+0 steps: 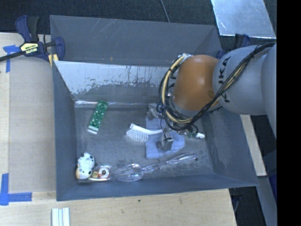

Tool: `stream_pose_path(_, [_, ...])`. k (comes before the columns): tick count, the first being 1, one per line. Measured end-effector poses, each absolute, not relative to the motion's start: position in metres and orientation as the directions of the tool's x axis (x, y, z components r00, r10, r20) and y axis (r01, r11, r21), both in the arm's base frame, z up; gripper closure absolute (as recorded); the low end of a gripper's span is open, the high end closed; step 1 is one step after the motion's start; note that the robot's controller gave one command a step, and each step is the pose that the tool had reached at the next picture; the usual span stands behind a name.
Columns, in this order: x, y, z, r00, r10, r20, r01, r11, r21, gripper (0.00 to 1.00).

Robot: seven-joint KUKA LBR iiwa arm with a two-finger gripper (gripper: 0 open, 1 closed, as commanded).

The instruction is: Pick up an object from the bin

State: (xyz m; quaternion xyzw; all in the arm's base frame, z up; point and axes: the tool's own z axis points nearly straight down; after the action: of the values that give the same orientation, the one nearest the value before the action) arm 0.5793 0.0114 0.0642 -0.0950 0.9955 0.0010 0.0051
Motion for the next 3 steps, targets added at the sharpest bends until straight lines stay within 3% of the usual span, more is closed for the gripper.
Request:
stream_pose_path(1, [0.5790,0.0138,0.0658,-0.989,-0.145,-0.011,-0.145,0.989,0.000,0.00])
stream_pose_path(2, [0.5832,0.0114,0.0695,-0.983,-0.183,-0.022,-0.183,0.983,0.000,1.00])
stream_pose_path(3, [0.5832,0.0114,0.0699,-0.983,-0.182,-0.022,-0.182,0.983,0.000,1.00])
